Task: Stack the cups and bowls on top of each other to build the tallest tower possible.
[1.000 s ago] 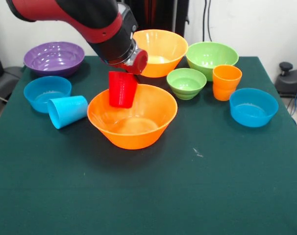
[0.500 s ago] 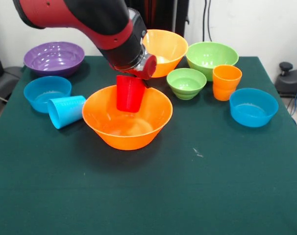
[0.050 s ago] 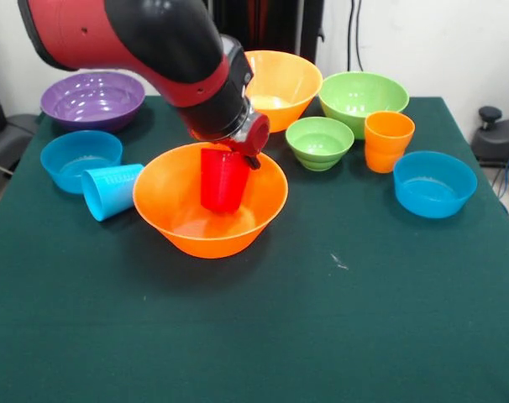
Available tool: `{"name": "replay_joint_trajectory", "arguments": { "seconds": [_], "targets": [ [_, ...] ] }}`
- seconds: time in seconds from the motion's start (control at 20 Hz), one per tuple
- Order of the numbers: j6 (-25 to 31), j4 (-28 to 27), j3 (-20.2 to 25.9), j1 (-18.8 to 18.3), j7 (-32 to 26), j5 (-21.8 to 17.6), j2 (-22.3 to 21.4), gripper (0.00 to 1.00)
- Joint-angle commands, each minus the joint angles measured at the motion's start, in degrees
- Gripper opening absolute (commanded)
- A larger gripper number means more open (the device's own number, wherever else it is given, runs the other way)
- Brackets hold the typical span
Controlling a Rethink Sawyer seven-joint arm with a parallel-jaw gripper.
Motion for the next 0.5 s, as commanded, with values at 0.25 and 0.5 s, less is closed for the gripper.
{"name": "replay_joint_trajectory", "arguments": {
  "seconds": [0.25,0.5],
  "targets": [
    [0.0,-8.2,1.5,1.0,0.9,0.1,3.3,0.0],
    [-1.9,-5.7,1.2,1.4,2.0,0.1,1.5,0.0]
  ]
}}
